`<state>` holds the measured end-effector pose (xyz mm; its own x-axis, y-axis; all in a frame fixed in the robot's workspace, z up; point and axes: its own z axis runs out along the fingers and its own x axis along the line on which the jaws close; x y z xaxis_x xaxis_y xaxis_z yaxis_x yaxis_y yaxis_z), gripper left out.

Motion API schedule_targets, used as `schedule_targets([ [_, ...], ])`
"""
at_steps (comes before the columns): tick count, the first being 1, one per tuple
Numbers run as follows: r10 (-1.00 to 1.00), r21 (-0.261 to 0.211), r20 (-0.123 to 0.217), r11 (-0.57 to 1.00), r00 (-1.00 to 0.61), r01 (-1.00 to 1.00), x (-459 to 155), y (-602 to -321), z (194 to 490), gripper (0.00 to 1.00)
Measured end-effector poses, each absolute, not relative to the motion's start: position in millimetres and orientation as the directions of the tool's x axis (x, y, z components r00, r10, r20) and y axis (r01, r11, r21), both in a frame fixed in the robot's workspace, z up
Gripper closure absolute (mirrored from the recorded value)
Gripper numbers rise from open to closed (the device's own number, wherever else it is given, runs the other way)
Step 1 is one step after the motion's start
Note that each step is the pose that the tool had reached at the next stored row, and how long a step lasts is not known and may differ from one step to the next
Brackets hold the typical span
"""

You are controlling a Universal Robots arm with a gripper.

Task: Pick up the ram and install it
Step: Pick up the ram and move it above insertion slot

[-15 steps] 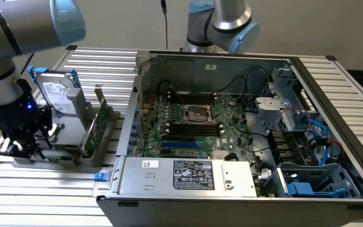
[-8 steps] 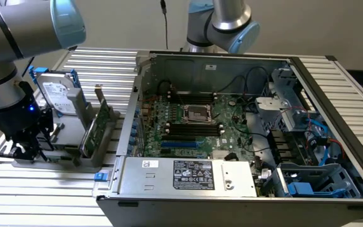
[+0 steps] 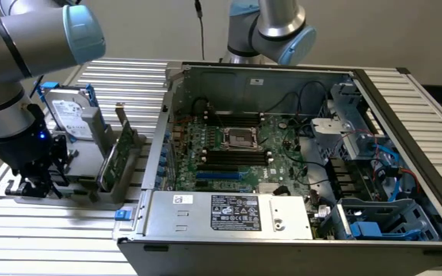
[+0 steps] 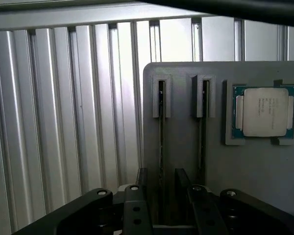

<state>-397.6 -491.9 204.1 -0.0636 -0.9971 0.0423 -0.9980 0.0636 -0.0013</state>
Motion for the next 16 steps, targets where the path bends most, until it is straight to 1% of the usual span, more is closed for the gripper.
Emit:
schedule_targets([
  [5,-0.997,-0.002,0.042,0.064,-0.064,-0.998,-397.6,-491.3,197.3,0.64],
  [16,-0.997,-0.001,0.042,0.065,-0.065,-0.998,-400.7,-491.2,195.4,0.64],
])
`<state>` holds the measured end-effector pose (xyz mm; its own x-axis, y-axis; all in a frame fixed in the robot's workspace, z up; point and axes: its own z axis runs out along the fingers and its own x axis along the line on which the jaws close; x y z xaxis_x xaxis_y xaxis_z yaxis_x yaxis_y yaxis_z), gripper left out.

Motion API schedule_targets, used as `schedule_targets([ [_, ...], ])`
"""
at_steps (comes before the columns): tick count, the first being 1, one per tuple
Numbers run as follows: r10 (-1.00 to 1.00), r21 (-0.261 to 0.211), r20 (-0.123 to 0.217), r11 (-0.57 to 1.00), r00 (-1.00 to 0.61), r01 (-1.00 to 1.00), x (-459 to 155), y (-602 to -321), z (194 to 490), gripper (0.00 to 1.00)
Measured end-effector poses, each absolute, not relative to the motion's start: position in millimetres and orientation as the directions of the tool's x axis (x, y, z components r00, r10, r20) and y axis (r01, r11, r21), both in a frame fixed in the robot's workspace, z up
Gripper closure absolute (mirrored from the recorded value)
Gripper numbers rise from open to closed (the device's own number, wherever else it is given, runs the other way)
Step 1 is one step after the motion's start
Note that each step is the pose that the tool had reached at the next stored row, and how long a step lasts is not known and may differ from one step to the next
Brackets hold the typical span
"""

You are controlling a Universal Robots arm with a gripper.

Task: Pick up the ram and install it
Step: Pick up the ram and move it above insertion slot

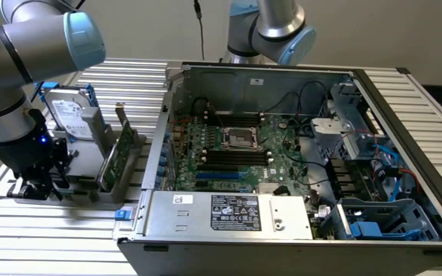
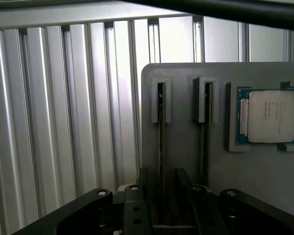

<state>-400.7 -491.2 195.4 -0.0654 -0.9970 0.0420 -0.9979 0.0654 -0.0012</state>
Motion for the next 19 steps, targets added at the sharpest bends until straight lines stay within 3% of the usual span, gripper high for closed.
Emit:
schedule_targets([
  [4,-0.997,-0.001,0.041,0.066,-0.066,-0.998,-401.0,-491.1,195.2,0.65],
  [9,-0.997,-0.001,0.039,0.066,-0.066,-0.998,-401.1,-491.1,195.2,0.86],
  [19,-0.997,-0.001,0.039,0.067,-0.067,-0.998,-401.1,-491.1,195.7,0.86],
])
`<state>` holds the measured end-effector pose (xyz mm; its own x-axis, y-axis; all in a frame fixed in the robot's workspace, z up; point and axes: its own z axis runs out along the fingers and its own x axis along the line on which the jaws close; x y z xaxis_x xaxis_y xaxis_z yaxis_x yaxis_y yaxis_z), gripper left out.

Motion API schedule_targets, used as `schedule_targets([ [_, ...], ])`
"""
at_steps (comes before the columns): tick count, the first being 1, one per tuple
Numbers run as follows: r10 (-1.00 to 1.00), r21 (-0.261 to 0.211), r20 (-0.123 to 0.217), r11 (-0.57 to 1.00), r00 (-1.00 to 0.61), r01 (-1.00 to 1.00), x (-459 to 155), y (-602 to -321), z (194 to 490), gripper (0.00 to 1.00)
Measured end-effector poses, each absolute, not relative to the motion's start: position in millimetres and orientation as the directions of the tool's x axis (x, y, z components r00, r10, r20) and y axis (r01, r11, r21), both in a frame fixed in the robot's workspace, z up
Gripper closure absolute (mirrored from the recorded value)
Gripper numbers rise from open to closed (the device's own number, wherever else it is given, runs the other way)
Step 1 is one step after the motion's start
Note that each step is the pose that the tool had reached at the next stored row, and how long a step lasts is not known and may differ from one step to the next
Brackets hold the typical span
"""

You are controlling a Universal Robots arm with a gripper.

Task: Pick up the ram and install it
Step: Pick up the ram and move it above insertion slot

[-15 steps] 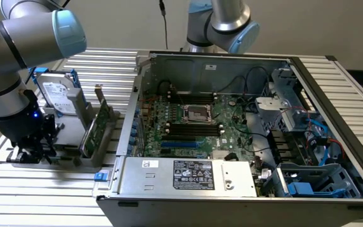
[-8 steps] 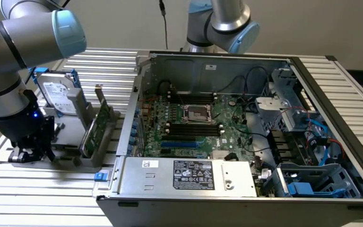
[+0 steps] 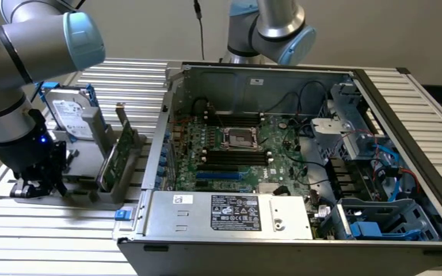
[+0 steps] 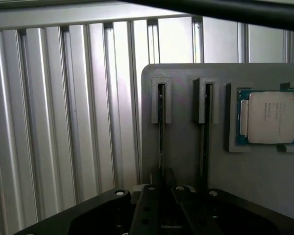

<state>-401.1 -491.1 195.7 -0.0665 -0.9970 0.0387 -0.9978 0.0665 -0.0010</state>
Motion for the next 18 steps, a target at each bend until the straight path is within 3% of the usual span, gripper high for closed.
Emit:
schedule_targets([
  [18,-0.997,-0.001,0.039,0.066,-0.066,-0.998,-400.6,-491.0,270.2,0.86],
])
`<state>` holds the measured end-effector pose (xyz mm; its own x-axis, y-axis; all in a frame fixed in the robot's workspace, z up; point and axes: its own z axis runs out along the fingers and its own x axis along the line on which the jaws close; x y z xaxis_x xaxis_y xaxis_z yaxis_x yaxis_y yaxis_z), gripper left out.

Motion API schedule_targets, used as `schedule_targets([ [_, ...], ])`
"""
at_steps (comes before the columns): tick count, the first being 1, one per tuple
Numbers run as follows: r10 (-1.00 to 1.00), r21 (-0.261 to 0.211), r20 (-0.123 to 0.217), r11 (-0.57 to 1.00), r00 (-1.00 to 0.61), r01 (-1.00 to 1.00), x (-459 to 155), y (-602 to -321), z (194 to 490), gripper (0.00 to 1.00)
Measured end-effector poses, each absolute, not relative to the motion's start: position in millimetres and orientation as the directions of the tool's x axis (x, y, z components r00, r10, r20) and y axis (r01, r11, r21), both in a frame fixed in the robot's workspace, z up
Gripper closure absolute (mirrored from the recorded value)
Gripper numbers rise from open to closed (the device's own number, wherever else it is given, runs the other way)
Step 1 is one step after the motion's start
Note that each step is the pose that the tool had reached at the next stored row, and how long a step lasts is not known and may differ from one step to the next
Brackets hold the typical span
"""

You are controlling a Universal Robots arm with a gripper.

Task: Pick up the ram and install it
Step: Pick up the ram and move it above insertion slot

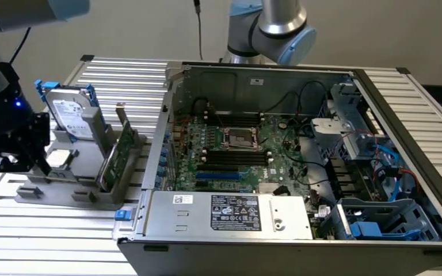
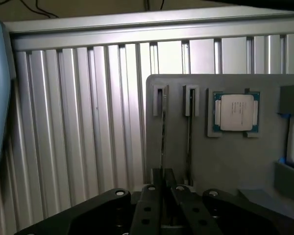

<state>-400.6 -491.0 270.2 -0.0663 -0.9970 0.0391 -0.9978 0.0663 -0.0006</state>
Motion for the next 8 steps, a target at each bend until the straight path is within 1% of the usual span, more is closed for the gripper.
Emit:
schedule_targets([
  [8,-0.997,0.0,0.035,0.066,-0.066,-0.998,-372.6,-491.0,302.5,0.86],
])
